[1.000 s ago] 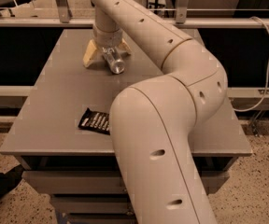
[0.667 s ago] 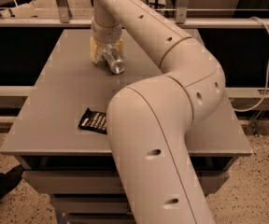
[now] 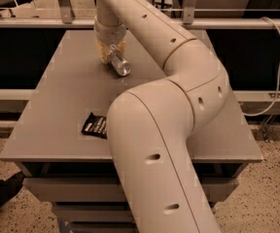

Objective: Place redbull can upright

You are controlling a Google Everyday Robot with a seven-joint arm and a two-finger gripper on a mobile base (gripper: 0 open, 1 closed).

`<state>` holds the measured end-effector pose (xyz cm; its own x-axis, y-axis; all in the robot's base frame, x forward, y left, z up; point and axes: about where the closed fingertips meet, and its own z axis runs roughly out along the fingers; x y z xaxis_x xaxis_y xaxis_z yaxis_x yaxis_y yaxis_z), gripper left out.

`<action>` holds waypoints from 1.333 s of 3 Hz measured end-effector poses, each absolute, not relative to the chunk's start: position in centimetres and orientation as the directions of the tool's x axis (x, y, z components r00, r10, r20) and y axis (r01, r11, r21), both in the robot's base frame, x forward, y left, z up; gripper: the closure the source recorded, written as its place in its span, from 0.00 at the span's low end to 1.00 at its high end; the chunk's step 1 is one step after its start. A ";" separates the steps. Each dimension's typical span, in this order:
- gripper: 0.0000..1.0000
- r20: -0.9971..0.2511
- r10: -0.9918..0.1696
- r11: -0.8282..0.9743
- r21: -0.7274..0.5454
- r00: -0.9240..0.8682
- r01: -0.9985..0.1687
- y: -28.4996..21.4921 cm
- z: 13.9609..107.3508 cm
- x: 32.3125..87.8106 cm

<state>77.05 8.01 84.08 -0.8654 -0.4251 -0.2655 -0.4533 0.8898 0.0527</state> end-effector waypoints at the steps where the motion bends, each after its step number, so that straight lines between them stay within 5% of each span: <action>1: 1.00 -0.341 -0.441 0.863 0.095 -0.830 -0.497 7.7 86.4 76.6; 3: 1.00 -0.692 -0.417 0.627 0.251 -0.589 -0.738 6.3 95.7 69.2; 4: 1.00 -0.819 -0.280 0.510 0.314 -0.500 -0.800 6.3 97.2 67.1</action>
Offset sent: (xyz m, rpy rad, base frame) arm -0.1142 -0.0670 0.1784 0.6645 -0.4807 0.3281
